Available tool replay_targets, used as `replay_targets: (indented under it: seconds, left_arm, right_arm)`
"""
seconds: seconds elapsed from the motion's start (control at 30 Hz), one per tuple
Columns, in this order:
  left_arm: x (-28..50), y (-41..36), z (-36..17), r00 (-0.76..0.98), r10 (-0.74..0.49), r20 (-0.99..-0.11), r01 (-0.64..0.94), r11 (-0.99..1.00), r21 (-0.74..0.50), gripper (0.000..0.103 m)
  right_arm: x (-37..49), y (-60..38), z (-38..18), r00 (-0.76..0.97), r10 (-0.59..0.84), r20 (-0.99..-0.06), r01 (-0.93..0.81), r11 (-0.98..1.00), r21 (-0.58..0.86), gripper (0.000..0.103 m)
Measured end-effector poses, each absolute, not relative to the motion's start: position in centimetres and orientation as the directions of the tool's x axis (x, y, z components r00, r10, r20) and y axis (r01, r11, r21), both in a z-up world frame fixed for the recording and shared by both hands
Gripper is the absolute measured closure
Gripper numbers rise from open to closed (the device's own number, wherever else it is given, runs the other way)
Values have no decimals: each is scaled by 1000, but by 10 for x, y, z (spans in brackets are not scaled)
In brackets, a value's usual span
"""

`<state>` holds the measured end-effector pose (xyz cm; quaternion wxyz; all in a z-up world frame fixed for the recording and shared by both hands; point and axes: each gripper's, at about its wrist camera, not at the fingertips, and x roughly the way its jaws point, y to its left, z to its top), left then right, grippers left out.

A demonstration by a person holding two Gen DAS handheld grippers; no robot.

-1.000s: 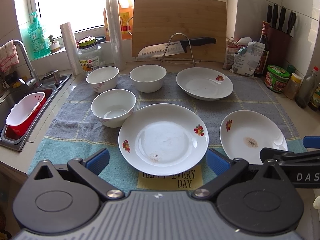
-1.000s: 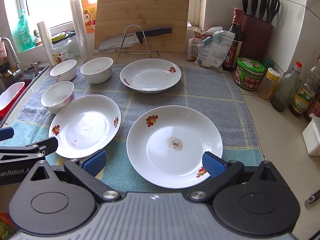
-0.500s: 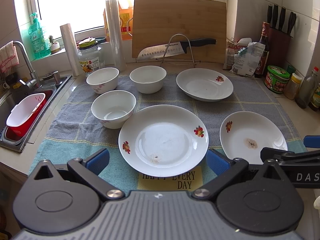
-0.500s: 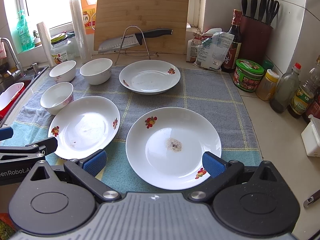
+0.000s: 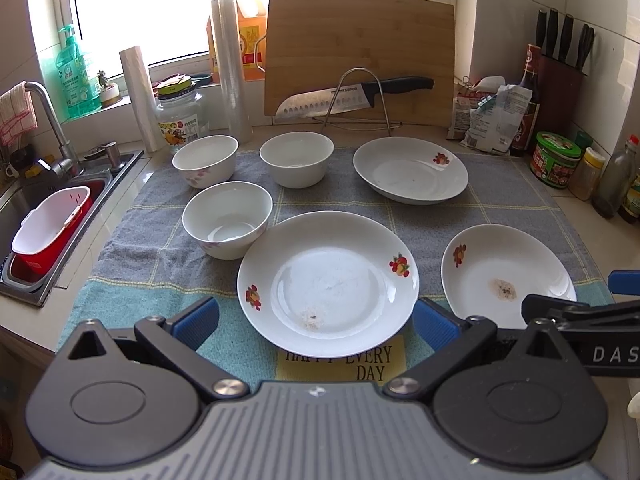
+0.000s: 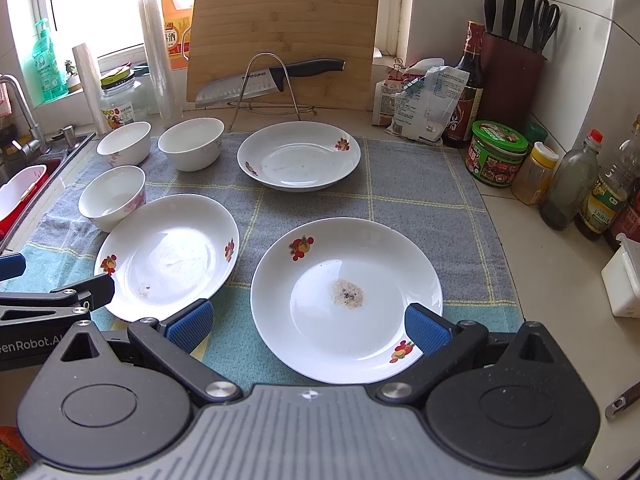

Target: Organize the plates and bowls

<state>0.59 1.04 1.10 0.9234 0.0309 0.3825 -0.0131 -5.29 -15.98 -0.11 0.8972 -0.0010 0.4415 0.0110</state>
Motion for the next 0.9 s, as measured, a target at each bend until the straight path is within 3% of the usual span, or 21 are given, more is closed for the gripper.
replay_targets:
  seconds: [0.9]
  left_arm:
    - [14, 16, 7, 714, -67, -697, 116, 993, 23, 1]
  right_arm:
    - [-53, -153, 4, 638, 9, -770, -22, 1000, -7, 0]
